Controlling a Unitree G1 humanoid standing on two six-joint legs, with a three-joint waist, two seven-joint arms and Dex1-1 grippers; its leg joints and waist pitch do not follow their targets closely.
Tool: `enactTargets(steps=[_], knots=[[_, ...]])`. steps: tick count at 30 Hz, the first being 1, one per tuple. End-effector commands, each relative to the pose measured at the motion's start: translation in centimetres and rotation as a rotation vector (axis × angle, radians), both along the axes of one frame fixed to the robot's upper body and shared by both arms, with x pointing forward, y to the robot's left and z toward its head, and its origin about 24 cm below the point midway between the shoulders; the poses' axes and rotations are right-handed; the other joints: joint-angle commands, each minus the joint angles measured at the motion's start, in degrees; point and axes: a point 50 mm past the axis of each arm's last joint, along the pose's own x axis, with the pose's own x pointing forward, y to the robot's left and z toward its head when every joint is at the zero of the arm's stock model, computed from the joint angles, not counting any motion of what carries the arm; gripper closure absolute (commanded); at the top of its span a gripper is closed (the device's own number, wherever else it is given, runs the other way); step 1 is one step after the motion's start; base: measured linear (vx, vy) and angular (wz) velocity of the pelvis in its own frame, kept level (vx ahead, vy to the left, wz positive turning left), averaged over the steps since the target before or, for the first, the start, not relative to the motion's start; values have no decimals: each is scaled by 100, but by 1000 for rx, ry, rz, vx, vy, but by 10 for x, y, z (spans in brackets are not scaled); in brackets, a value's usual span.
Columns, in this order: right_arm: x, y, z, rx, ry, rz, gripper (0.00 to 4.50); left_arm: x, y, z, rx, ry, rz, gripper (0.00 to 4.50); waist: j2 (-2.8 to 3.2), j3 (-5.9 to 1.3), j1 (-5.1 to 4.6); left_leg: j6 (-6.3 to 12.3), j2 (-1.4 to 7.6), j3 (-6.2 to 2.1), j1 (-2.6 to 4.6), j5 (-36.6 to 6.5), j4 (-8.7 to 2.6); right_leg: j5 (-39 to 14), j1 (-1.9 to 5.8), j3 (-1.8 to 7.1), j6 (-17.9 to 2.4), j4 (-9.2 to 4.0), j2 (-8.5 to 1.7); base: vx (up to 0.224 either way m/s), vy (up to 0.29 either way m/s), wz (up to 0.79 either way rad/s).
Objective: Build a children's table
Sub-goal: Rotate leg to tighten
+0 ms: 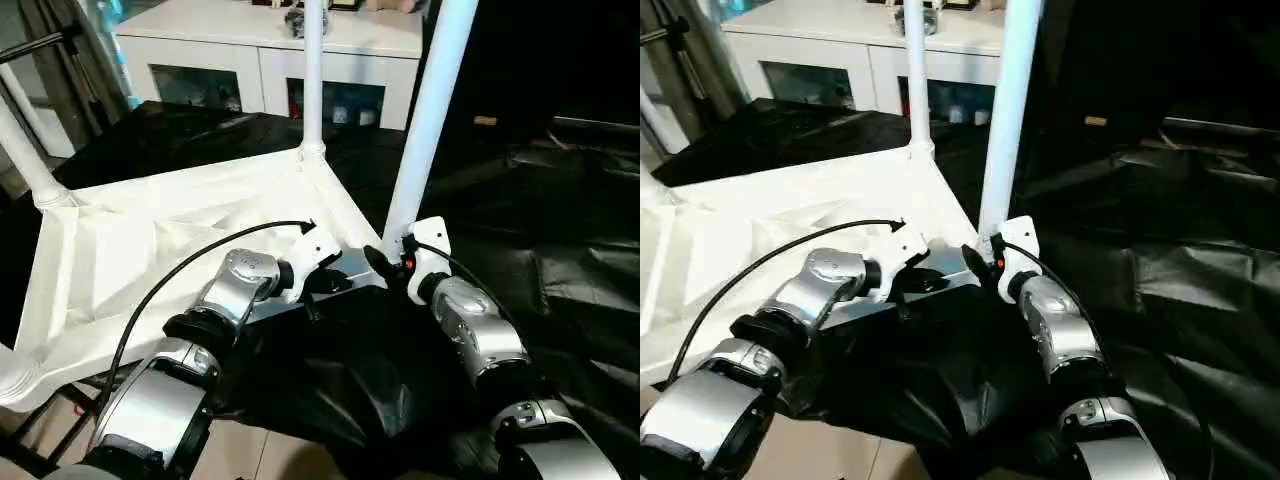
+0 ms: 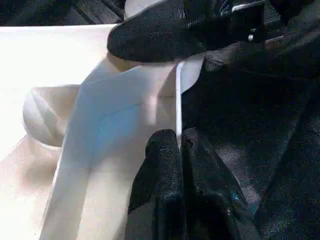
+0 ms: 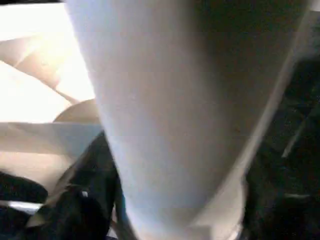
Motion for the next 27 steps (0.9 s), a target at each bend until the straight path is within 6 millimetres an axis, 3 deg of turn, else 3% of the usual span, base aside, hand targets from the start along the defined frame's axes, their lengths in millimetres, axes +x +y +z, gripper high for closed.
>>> enactTargets(steps=[1, 3, 5, 6, 7, 9, 10, 11, 12, 18, 21, 27], knots=[[-13, 25, -11, 13, 65, 201, 95, -10, -22, 1, -46, -6, -132, 450, -39, -245, 2, 164, 105, -35, -6, -1847, -384, -1770, 223, 187, -1107, -509, -307, 0, 0, 0], [-14, 18, -5, -1, 32, 271, 64, -13, -15, -1, -42, 7, -167, 450, -60, -255, 21, 219, 107, -34, -23, -1710, -372, -1606, 248, 188, -1140, -486, -317, 0, 0, 0], [-14, 15, -3, -4, 18, 301, 64, -14, -12, -1, -41, 7, -182, 450, -54, -262, 32, 297, 115, -20, -31, -1545, -358, -1386, 256, 190, -1190, -470, -316, 0, 0, 0], [-15, 13, -1, -5, 5, 329, 64, -14, -11, -1, -41, 3, -200, 450, -82, -271, 30, 318, 108, -11, -39, -1469, -347, -1280, 265, 189, -1209, -460, -309, 0, 0, 0], [-23, 5, 7, 13, -30, 467, 64, -18, -2, -1, -36, 18, -254, 450, -104, -286, 52, 382, 109, -6, -50, -1300, -329, -1027, 289, 186, -1279, -429, -313, 0, 0, 0], [-27, 2, 9, 19, -43, 519, 64, -19, 1, -2, -33, 21, -275, 450, -75, -295, 114, 566, 135, 15, -66, -1052, -298, -523, 293, 168, -1413, -371, -295, 0, 0, 0], [-37, -7, 11, 19, -3, 646, 64, -21, 10, -1, -26, 37, -312, 450, -79, -294, 117, 592, 131, 17, -74, -1015, -294, -480, 297, 160, -1438, -363, -291, 0, 0, 0], [-40, -10, 11, 15, 14, 679, 64, -22, 12, -1, -23, 41, -321, 450, -111, -295, 141, 629, 122, 20, -71, -980, -288, -466, 318, 153, -1435, -370, -287, 0, 0, 0], [-43, -14, 10, 13, 35, 705, 64, -22, 14, -1, -21, 42, -329, 450, -98, -283, 199, 689, 153, 25, -60, -1009, -286, -493, 288, 160, -1475, -357, -302, 0, 0, 0], [-53, -27, 9, 5, 131, 816, 64, -23, 28, 2, -12, 60, -371, 450, -88, -256, 251, 442, 175, 7, -29, -1333, -331, -1167, 263, 157, -1367, -402, -326, 0, 0, 0], [-53, -28, 9, -5, 128, 819, 101, -23, 32, 3, -10, 63, -383, 450, -95, -254, 243, 352, 173, 5, -34, -1365, -337, -1295, 252, 163, -1314, -410, -333, 0, 0, 0], [-55, -26, 10, -5, 134, 834, 140, -23, 34, 3, -9, 59, -383, 450, -102, -281, 255, 386, 155, 13, -42, -1110, -301, -907, 270, 160, -1367, -369, -324, 0, 0, 0]])
